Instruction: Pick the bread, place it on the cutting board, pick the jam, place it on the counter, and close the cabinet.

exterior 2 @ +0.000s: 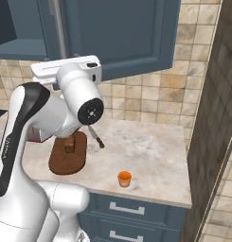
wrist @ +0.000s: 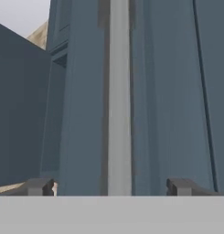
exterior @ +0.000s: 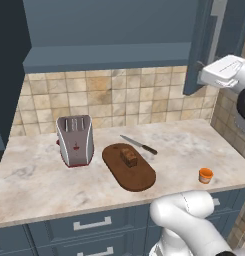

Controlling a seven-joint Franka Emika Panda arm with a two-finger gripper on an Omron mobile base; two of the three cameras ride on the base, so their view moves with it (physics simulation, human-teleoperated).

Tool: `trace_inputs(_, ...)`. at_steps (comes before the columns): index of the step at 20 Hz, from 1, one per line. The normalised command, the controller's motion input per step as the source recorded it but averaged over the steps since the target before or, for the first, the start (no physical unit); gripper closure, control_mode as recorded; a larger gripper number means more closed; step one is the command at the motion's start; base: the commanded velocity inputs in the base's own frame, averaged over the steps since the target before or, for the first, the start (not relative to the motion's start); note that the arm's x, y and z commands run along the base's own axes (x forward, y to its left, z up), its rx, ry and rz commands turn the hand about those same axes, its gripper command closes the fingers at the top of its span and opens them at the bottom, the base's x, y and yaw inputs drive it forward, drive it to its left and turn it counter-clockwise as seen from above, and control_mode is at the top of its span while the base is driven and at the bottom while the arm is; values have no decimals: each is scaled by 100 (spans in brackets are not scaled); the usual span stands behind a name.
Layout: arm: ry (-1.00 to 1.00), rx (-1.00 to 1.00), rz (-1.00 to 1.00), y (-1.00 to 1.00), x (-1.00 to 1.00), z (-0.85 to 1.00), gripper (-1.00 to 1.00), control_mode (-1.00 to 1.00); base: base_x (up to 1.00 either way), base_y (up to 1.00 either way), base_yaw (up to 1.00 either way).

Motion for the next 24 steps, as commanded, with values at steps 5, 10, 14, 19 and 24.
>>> trace_inputs(5,0,0,0,21,48,0,-100,-100,0,0,0)
trace_inputs(10,0,0,0,18,46,0,-100,-100,0,0,0)
trace_inputs(14,0,0,0,24,36,0,-100,-100,0,0,0)
trace_inputs(19,0,0,-3,30,21,0,-100,-100,0,0,0)
trace_inputs(24,0,0,-6,21,25,0,-100,-100,0,0,0)
